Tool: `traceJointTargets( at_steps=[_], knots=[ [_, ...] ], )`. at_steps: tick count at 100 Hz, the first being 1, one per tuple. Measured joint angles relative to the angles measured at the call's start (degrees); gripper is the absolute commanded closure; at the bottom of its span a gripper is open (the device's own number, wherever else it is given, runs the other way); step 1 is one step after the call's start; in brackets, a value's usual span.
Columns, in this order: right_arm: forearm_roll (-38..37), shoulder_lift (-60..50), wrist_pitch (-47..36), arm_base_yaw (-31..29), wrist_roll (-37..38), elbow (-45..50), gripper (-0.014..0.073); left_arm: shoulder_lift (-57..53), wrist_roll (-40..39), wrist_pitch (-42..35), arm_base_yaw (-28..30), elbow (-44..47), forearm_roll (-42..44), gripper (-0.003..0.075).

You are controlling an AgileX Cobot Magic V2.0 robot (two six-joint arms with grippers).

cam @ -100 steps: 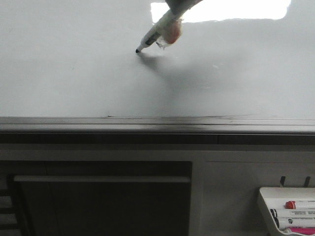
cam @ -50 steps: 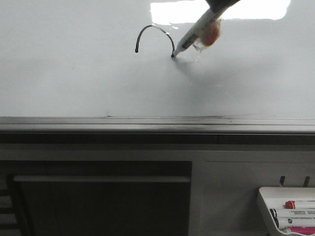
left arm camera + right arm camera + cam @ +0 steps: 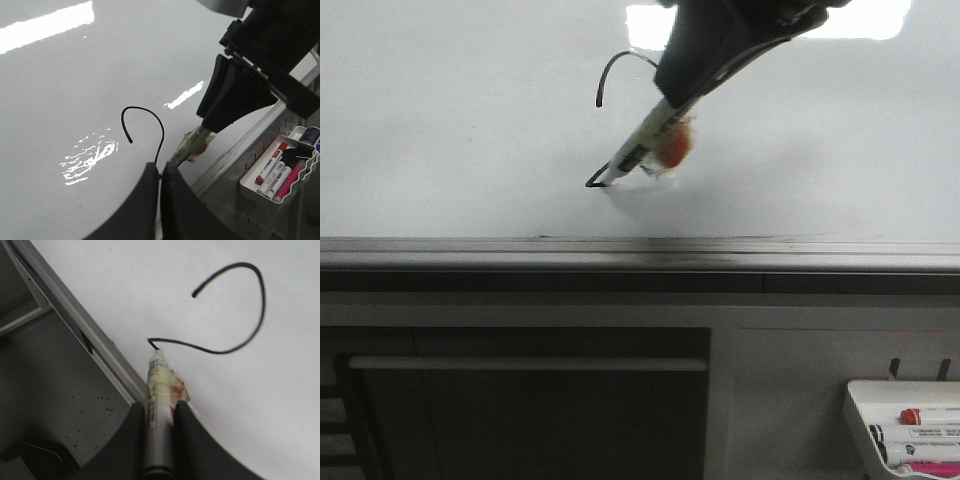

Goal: Write number 2 on whiteboard

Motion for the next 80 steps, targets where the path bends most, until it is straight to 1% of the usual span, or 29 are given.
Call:
traceJointTargets(
  at_steps=[20, 33, 36, 40, 44, 47, 49, 50, 51, 57, 66, 80],
  knots=[
    [-1.83, -7.34, 6.16, -4.50, 0.39, 2.90, 0.0652, 0.00, 0.00, 0.00, 0.00, 0.00, 0.00, 0.0739],
    [-1.94, -10.15, 7.57, -4.47, 0.51, 3.97, 0.0652, 0.16, 0.00, -1.79, 0.00, 0.00, 1.89, 0.0725],
    [-1.94, -10.51, 7.57, -3.70, 0.51, 3.97, 0.0652, 0.61, 0.00, -2.98, 0.00, 0.00, 2.88, 0.0705],
    [-1.94, -10.99, 7.57, -2.65, 0.51, 3.97, 0.0652, 1.54, 0.00, -4.97, 0.00, 0.00, 5.05, 0.0655],
    [-1.84, -11.24, 7.57, -1.03, 0.51, 3.97, 0.0654, 2.88, 0.00, -6.99, 0.00, 0.00, 7.34, 0.0575],
    [-1.84, -11.38, 7.57, 0.20, 0.35, 3.97, 0.0654, 3.99, 0.00, -8.29, 0.00, 0.00, 9.79, 0.0537],
    [-1.84, -11.48, 7.57, 1.18, 0.23, 3.97, 0.0654, 4.90, 0.00, -9.24, 0.00, 0.00, 10.73, 0.0486],
    [-1.84, -11.47, 7.57, 1.87, -0.11, 3.97, 0.0654, 5.23, 0.00, -9.55, 0.00, 0.00, 11.60, 0.0486],
    [-1.84, -11.47, 7.57, 2.21, -0.26, 3.97, 0.0654, 5.91, 0.00, -10.13, 0.00, 0.00, 11.99, 0.0451],
    [-1.73, -11.47, 7.57, 5.39, -0.93, 3.97, 0.0654, 8.85, 0.00, -12.08, 0.00, 0.00, 14.38, 0.0392],
    [-1.59, -11.36, 7.68, 9.41, -1.31, 3.60, 0.0654, 13.80, 0.00, -14.07, 0.00, 0.00, 15.72, 0.0386],
    [-1.36, -10.23, 7.37, 13.51, -1.39, 1.96, 0.0654, 19.37, 0.00, -16.03, 0.00, -0.37, 16.34, 0.0386]
  ],
)
